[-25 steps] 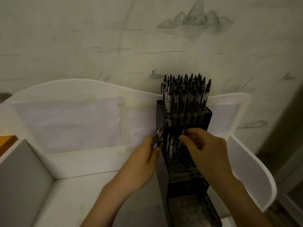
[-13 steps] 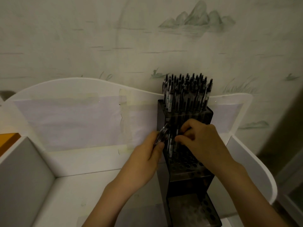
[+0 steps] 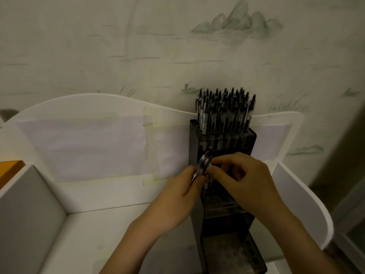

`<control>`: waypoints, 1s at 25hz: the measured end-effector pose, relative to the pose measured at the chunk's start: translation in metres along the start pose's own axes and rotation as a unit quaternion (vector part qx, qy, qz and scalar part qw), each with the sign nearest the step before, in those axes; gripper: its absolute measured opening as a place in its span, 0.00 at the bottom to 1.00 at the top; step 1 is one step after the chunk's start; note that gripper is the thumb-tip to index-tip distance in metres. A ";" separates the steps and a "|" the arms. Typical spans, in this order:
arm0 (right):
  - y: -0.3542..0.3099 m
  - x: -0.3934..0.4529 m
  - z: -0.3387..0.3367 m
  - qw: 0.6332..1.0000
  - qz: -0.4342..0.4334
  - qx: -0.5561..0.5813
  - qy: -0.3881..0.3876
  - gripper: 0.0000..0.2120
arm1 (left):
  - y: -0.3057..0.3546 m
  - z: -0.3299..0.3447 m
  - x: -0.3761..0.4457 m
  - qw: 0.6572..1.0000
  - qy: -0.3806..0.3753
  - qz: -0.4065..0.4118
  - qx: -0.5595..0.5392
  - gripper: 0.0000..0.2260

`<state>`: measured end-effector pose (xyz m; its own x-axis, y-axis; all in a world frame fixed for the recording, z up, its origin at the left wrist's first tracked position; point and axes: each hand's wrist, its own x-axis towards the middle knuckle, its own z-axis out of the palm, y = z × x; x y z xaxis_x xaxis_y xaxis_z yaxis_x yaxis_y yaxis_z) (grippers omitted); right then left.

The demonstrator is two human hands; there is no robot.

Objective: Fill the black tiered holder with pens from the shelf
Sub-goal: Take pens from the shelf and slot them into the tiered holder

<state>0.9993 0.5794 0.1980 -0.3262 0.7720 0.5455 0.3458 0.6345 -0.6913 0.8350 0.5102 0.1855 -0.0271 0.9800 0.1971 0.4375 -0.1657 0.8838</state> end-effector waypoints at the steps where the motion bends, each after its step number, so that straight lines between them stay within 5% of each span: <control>1: -0.002 0.000 0.001 0.998 0.031 0.049 -0.024 0.07 | 0.002 0.002 0.000 1.000 -0.010 0.003 -0.006 0.08; 5: -0.003 0.004 -0.006 0.979 0.112 0.167 -0.035 0.07 | 0.006 0.007 0.000 0.999 -0.033 0.011 0.000 0.09; 10: -0.002 0.014 -0.029 0.945 0.118 0.294 0.081 0.05 | 0.001 -0.002 0.004 0.999 -0.002 -0.037 -0.034 0.09; 13: -0.002 0.013 -0.036 0.970 0.063 0.190 0.141 0.06 | -0.001 -0.008 0.005 0.999 0.033 -0.030 -0.013 0.08; 17: 0.000 0.006 -0.025 0.992 0.003 0.001 0.122 0.05 | -0.002 -0.012 0.006 0.998 0.058 -0.004 0.006 0.07; 25: 0.027 0.002 0.001 0.995 0.038 -0.048 0.082 0.08 | -0.003 -0.012 0.003 0.997 0.075 0.013 0.028 0.07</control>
<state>1.0070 0.5983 0.1801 -0.1512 0.8088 0.5683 0.4494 0.5683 -0.6892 0.8227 0.5121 0.1890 -0.1471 0.9477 0.2834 0.4887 -0.1794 0.8538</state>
